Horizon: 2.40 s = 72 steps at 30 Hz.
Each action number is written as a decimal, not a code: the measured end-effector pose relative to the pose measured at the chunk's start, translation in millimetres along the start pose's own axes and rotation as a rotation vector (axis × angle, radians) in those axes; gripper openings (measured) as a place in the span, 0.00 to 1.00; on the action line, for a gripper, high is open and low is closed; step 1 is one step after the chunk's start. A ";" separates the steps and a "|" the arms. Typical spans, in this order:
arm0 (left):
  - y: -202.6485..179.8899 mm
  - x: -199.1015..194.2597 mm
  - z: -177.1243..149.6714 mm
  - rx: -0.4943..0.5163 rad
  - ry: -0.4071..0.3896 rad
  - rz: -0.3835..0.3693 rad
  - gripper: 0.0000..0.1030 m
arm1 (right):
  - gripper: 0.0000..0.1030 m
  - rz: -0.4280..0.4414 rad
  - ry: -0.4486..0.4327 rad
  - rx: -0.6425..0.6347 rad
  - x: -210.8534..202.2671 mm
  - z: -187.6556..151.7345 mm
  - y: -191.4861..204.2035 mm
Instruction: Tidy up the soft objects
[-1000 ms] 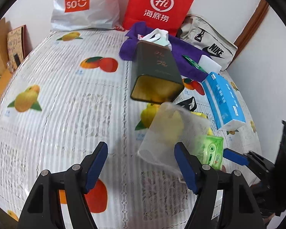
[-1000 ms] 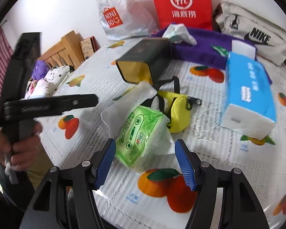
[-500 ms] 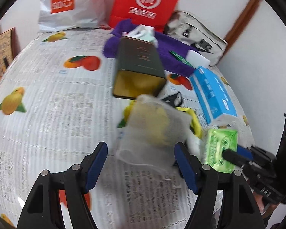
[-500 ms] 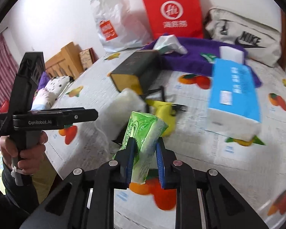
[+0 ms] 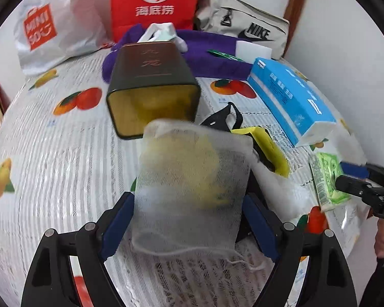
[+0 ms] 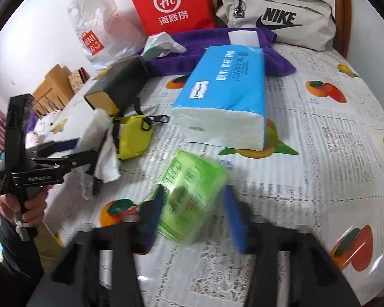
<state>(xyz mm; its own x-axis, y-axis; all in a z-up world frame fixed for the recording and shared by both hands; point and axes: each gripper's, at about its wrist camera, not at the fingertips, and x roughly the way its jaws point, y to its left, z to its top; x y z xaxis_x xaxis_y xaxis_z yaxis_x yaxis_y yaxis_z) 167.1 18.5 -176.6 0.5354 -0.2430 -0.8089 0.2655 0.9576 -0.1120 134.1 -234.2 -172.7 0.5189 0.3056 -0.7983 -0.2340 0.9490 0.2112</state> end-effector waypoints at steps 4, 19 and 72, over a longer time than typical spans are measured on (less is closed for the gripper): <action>0.4 -2.2 0.7 0.012 -0.016 -0.017 0.53 | 0.67 0.004 0.016 -0.003 2.8 -3.0 2.6; 32.6 -35.8 -12.8 -0.107 -0.044 0.030 0.09 | 0.75 -0.055 0.021 0.104 21.1 -3.9 8.1; 25.6 -81.8 83.8 -0.205 -0.121 0.050 0.08 | 0.63 -0.069 -0.178 -0.148 -53.8 90.7 34.5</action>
<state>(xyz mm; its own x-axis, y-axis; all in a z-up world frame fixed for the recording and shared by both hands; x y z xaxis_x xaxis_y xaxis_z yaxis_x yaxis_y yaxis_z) 197.3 50.0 -65.0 0.6390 -0.1996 -0.7429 0.0749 0.9773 -0.1981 172.7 -211.0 -71.3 0.6714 0.2621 -0.6932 -0.3046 0.9503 0.0643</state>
